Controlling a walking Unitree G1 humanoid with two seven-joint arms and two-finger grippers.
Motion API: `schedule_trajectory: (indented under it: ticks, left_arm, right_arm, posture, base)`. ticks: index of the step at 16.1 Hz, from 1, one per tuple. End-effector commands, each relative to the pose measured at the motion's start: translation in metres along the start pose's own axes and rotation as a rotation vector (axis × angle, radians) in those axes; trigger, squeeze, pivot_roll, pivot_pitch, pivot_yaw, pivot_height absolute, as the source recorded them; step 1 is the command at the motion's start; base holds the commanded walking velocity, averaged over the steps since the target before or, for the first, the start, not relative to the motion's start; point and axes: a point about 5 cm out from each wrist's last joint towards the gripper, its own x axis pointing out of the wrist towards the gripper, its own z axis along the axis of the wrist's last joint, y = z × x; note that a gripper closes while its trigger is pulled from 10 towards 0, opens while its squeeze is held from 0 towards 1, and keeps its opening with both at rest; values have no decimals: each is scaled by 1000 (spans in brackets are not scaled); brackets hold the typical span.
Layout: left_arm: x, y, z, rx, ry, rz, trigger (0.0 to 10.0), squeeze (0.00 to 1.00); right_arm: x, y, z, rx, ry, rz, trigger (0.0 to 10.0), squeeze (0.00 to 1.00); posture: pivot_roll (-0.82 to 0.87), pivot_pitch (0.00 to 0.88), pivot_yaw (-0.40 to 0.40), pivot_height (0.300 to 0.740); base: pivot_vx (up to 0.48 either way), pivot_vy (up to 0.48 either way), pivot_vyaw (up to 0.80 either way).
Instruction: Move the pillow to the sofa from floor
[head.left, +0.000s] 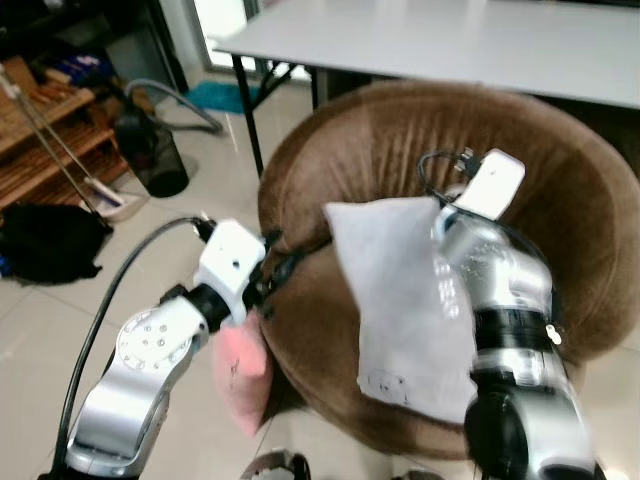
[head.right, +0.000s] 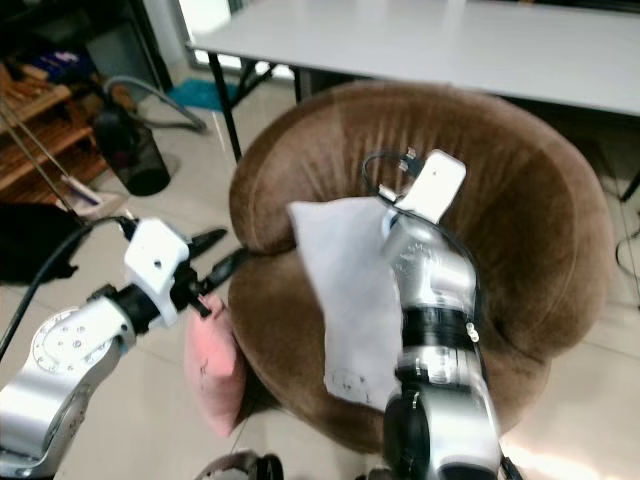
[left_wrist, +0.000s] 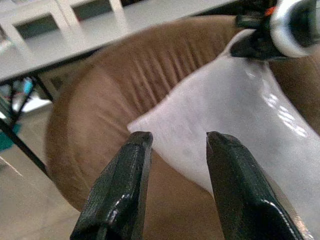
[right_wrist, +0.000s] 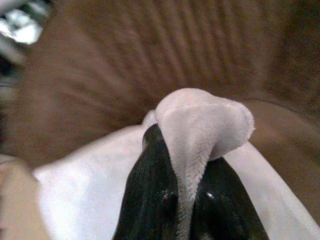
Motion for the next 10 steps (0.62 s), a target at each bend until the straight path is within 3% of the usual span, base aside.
schedule_trajectory:
  ticks: [1,2,3,4,6,10]
  left_arm:
    - [-3,-3,5,6,-2,-38,10000,0]
    - [-5,-7,5,-1,10,-72,10000,0]
    - [-8,-11,4,-5,33,-114,10000,0]
    - [-11,-14,3,-18,46,-145,10000,0]
    - [-15,-19,1,-24,68,-189,10000,0]
    - [-6,-10,5,-10,42,-123,10000,0]
  right_arm:
    - [6,0,12,20,-66,-43,10000,0]
    - [13,-7,16,14,-88,-90,10000,0]
    - [19,-14,22,33,-122,-135,10000,400]
    - [21,-19,26,34,-146,-160,10000,1000]
    - [25,-31,46,64,-220,-200,10000,1000]
    - [24,-33,72,65,-321,-196,10000,1000]
  posture:
    - [84,148,81,740]
    - [101,157,81,740]
    - [109,160,80,740]
    - [112,158,80,740]
    - [115,153,80,740]
    - [107,135,82,740]
  base:
    - [0,0,0]
    - [0,0,0]
    - [0,0,0]
    - [0,0,0]
    - [0,0,0]
    - [0,0,0]
